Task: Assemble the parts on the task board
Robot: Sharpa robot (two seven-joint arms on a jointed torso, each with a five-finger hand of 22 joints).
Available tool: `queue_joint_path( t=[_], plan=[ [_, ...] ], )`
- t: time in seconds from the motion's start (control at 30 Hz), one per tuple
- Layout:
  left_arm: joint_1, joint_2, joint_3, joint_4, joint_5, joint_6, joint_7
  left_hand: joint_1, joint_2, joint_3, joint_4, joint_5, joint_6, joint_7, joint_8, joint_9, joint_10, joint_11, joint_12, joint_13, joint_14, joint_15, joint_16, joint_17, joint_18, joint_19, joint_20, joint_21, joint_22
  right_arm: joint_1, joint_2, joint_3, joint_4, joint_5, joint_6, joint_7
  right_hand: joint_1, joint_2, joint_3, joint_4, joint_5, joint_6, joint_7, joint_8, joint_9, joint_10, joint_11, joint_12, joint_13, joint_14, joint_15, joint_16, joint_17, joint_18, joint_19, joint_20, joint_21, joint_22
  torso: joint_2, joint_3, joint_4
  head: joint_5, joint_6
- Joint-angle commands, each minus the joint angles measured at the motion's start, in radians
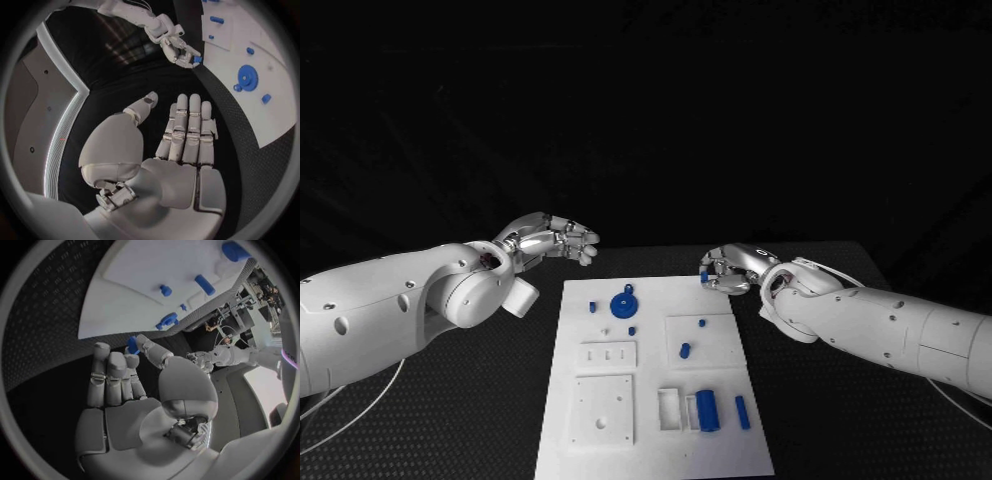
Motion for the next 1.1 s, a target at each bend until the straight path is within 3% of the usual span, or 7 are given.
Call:
queue_joint_path(
  t=[0.03,0.13,0.4,0.53,0.67,0.8,1.1],
  plan=[
    [0.000,0.009,0.001,0.014,-0.041,-0.036,-0.148,-0.033,-0.019,-0.006,0.030,-0.006,0.002,0.001,-0.006,-0.005,0.025,-0.010,0.012,0.009,0.022,-0.013,0.023,0.014,0.020,0.023,-0.010,0.013,0.005,0.020,-0.001,0.001,0.041,-0.113,0.037,-0.101,0.004,0.005,-0.001,-0.003,-0.005,0.232,-0.027,0.005,0.048,-0.037,-0.034,0.006,0.002,0.003,-0.007,0.005,0.001,0.015,0.000,-0.007,0.007,0.021,-0.002,-0.0004,0.0011,0.004,0.004],
    [0.001,0.022,0.000,0.023,-0.042,-0.043,-0.217,-0.054,-0.036,-0.008,0.063,-0.005,-0.028,0.014,-0.029,-0.018,0.046,-0.019,0.022,0.023,0.067,-0.039,0.075,0.046,0.028,0.068,-0.028,0.043,0.019,0.038,0.000,0.001,0.082,-0.137,0.055,-0.128,0.005,0.004,-0.001,-0.003,-0.005,0.232,-0.027,0.005,0.049,-0.036,-0.035,0.006,0.002,0.003,-0.007,0.006,0.002,0.015,0.000,-0.007,0.007,0.021,-0.002,-0.0026,0.0015,0.011,0.007],
    [0.001,0.055,0.000,0.021,-0.091,0.023,-0.337,-0.138,-0.061,-0.027,0.190,-0.007,-0.004,-0.012,-0.029,-0.023,0.118,-0.055,0.131,0.125,0.112,-0.101,0.252,0.157,0.036,0.149,-0.080,0.129,0.066,0.078,0.014,0.002,0.165,-0.184,0.063,-0.164,0.005,0.000,0.001,-0.002,-0.005,0.234,-0.028,0.004,0.054,-0.035,-0.035,0.006,0.002,0.005,-0.007,0.006,0.002,0.015,0.002,-0.009,0.008,0.020,-0.002,-0.0028,0.0024,0.027,0.018],
    [0.002,0.073,-0.001,0.023,-0.112,0.022,-0.372,-0.148,-0.054,-0.039,0.288,-0.004,0.015,-0.030,-0.030,-0.023,0.103,-0.076,0.261,0.256,0.116,-0.141,0.376,0.221,0.036,0.176,-0.119,0.205,0.065,0.089,0.021,0.002,0.199,-0.202,0.068,-0.177,0.006,-0.001,0.002,-0.002,-0.005,0.235,-0.028,0.004,0.055,-0.034,-0.036,0.007,0.001,0.006,-0.007,0.007,0.002,0.015,0.002,-0.009,0.009,0.020,-0.001,-0.0016,0.0008,0.033,0.019],
    [0.002,0.085,-0.001,0.034,-0.115,-0.010,-0.396,-0.122,-0.055,-0.061,0.308,-0.007,0.021,-0.034,-0.030,-0.022,0.093,-0.082,0.323,0.315,0.125,-0.155,0.421,0.235,0.032,0.177,-0.132,0.239,0.066,0.093,0.031,0.002,0.225,-0.216,0.071,-0.187,0.006,-0.002,0.003,-0.002,-0.005,0.235,-0.028,0.004,0.057,-0.033,-0.036,0.007,0.001,0.007,-0.007,0.007,0.002,0.015,0.003,-0.009,0.009,0.019,0.000,-0.0012,0.0019,0.039,0.021],
    [0.002,0.098,-0.001,0.043,-0.121,-0.016,-0.417,-0.070,-0.037,-0.085,0.283,-0.006,-0.005,-0.027,-0.049,-0.030,0.069,-0.075,0.350,0.347,0.115,-0.155,0.435,0.233,0.025,0.166,-0.139,0.257,0.064,0.093,0.044,0.002,0.247,-0.227,0.073,-0.195,0.006,-0.003,0.004,-0.002,-0.005,0.236,-0.028,0.003,0.058,-0.033,-0.036,0.007,0.001,0.007,-0.008,0.007,0.002,0.015,0.003,-0.010,0.010,0.019,0.001,-0.0009,0.0024,0.046,0.021],
    [0.002,0.111,-0.001,0.049,-0.122,-0.016,-0.413,-0.058,-0.029,-0.109,0.294,-0.006,-0.007,-0.026,-0.055,-0.035,0.055,-0.074,0.368,0.367,0.111,-0.156,0.446,0.225,0.021,0.159,-0.146,0.269,0.061,0.093,0.066,0.002,0.268,-0.235,0.078,-0.196,0.006,-0.004,0.006,-0.002,-0.005,0.236,-0.029,0.003,0.059,-0.032,-0.036,0.007,0.001,0.008,-0.008,0.007,0.001,0.015,0.004,-0.010,0.010,0.019,0.001,-0.0003,0.0003,0.052,0.019]
  ],
)
